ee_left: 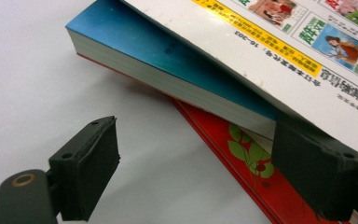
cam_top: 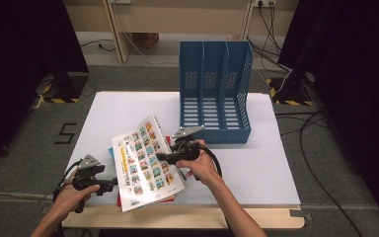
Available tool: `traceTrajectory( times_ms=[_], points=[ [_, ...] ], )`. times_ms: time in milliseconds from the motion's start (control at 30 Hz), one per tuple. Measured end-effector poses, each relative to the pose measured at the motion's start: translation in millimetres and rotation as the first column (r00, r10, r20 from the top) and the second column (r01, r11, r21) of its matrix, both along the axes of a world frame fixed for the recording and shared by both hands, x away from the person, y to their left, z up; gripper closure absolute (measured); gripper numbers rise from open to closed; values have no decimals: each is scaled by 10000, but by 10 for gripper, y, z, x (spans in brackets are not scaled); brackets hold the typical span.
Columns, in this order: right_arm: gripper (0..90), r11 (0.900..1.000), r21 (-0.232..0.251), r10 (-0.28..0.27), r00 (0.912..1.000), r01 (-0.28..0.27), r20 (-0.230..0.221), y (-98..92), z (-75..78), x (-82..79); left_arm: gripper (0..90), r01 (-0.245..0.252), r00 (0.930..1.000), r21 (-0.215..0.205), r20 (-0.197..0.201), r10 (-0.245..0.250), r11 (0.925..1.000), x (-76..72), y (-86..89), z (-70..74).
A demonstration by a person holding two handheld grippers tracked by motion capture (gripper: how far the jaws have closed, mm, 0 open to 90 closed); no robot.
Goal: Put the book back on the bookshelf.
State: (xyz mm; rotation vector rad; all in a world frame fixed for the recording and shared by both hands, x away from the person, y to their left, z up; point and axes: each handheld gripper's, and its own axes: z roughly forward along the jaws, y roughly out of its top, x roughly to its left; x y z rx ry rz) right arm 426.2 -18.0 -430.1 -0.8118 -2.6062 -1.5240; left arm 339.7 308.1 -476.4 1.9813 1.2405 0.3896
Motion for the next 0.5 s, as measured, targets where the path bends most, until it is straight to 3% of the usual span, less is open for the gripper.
traceTrajectory(
  times_ms=[133,167,233,433,500],
  points=[
    [598,9999,126,43,9994,-39,-337,0,-1,28,144,40,10000,-105,-39,-40,9999,8,10,-8],
    [594,9998,214,-37,9968,54,-794,7,-23,76,143,26,10000,-69,-38,-26,10000,9,9,-7],
    [586,9999,162,-13,9926,33,-1211,18,-53,140,143,0,10000,-23,-31,0,10000,12,14,-9],
    [492,10000,38,35,9591,-25,-2832,13,-131,336,142,-27,10000,48,-43,28,10000,17,13,-2],
    [481,10000,19,50,9549,-47,-2969,26,-146,371,142,-35,10000,38,-55,35,10000,18,13,-2]
  ],
)
